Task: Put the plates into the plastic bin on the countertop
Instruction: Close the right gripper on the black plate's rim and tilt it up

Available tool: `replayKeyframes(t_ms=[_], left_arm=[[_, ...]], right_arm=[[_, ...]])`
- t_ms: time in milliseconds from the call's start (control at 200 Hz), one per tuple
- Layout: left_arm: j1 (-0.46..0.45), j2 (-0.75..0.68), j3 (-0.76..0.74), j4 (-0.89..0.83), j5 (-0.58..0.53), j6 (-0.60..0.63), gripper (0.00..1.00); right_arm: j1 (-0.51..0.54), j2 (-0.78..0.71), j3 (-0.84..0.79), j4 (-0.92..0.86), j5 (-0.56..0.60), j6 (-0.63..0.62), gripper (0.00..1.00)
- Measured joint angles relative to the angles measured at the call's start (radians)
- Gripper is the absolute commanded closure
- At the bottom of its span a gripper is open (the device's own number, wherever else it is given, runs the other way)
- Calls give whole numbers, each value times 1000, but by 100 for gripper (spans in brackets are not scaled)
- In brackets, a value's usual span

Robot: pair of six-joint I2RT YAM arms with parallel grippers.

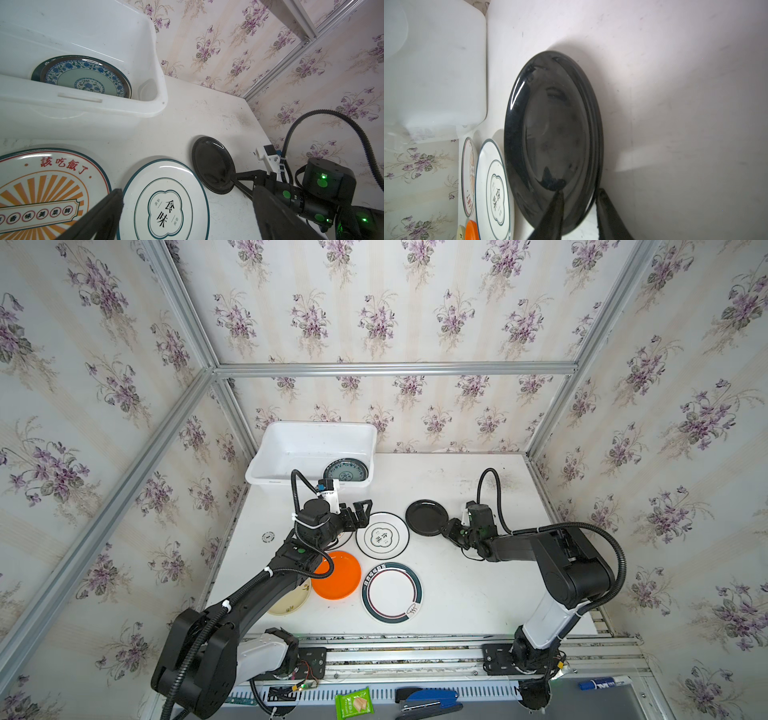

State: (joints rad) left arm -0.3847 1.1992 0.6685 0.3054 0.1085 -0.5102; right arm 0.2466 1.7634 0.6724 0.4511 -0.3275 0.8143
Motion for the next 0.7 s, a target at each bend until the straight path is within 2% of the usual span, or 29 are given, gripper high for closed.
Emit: replayKeyframes(t_ms=[395, 560, 700], left_arm=[[0, 2, -2, 0, -2, 1, 1], [0, 0, -2, 0, -11, 4, 1], [0, -2, -2, -1, -18, 4, 1]], right_arm=[[-7, 33, 3, 54, 21, 14, 77], [-8, 40, 18, 43, 46, 8, 88], [-8, 48, 29, 36, 51, 8, 90]])
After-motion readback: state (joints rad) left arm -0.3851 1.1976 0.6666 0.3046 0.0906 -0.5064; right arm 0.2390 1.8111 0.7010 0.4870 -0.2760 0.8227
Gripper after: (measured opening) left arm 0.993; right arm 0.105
